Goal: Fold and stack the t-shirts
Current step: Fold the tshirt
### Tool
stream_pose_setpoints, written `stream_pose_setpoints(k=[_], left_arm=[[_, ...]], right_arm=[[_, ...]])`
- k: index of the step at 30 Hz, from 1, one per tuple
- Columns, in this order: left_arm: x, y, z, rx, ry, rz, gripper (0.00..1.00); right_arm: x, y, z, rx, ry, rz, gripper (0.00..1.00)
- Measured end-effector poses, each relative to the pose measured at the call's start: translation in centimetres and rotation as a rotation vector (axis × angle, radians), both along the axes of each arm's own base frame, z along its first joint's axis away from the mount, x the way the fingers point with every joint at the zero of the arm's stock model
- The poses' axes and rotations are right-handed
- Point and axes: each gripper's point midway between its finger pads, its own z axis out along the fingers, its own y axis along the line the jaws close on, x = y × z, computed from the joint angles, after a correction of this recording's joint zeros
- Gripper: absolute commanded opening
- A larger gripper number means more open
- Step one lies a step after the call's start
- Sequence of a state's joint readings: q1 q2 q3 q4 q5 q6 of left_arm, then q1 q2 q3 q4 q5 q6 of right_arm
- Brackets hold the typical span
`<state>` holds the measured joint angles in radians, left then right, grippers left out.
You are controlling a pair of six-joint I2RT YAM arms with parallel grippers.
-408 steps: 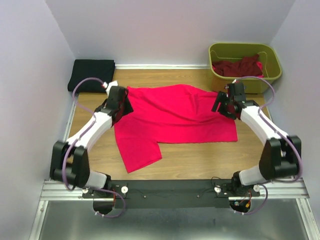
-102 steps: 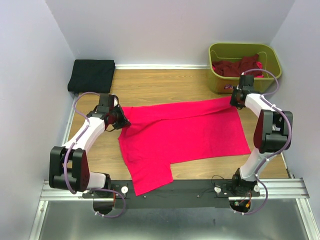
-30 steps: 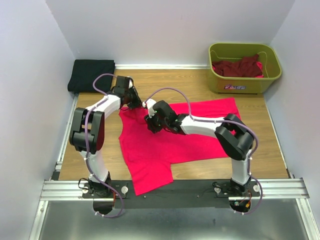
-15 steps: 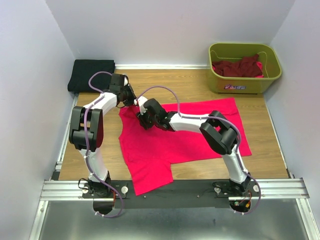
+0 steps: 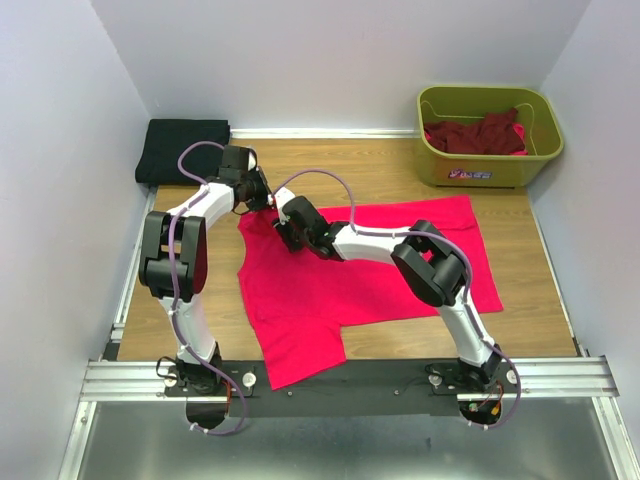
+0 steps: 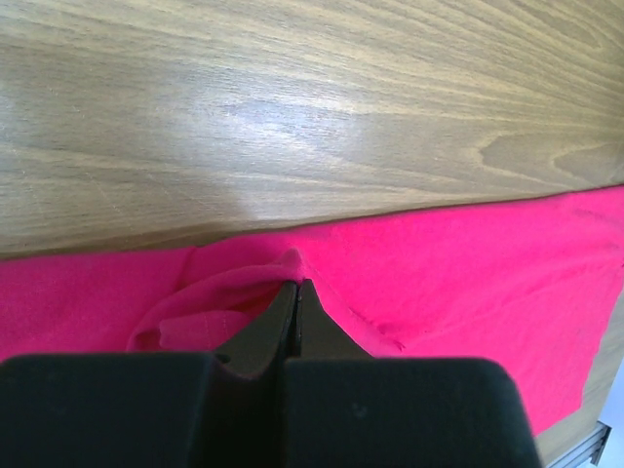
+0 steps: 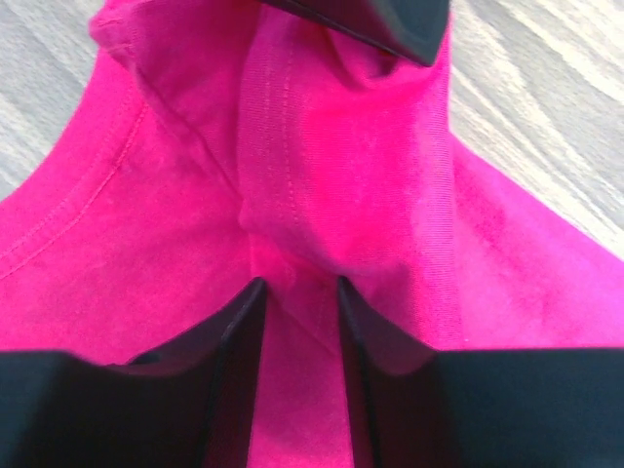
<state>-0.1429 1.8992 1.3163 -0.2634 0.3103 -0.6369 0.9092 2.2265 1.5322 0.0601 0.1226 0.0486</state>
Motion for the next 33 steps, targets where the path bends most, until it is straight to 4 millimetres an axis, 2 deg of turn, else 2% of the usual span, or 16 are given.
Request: stream_pose_setpoints(k=[1, 4, 7, 16, 22, 27, 33], left_arm=[[0.0, 0.0, 0.0, 0.001, 0.001, -0.001, 0.0], [0.0, 0.3, 0.0, 0.002, 0.001, 0.003, 0.0], [0.0, 0.4, -0.1, 0.004, 0.004, 0.005, 0.0], [0.0, 0.6, -0.1, 0.007, 0.005, 0.006, 0.0], [-0.6, 0.8, 0.0, 0.014, 0.012, 0.001, 0.0], [-2.2, 1.2, 1.4, 0.026, 0.005, 0.006, 0.0], [-4.5, 2.1, 3.7, 0.042, -0.028, 0.025, 0.0]], right_arm=[[0.0, 0.0, 0.0, -0.001, -0.002, -0.003, 0.31], [0.3, -0.2, 0.0, -0.006, -0.008, -0.018, 0.21], [0.4, -0.4, 0.0, -0.011, -0.015, -0.024, 0.08], [0.4, -0.6, 0.3, -0.023, -0.029, -0.022, 0.04], [-0.5, -0.8, 2.6, -0.005, -0.041, 0.032, 0.04], [-1.7, -0.7, 5.4, 0.025, -0.043, 0.095, 0.01], [-3.5, -1.4, 5.7, 0.005, -0.009, 0.169, 0.01]])
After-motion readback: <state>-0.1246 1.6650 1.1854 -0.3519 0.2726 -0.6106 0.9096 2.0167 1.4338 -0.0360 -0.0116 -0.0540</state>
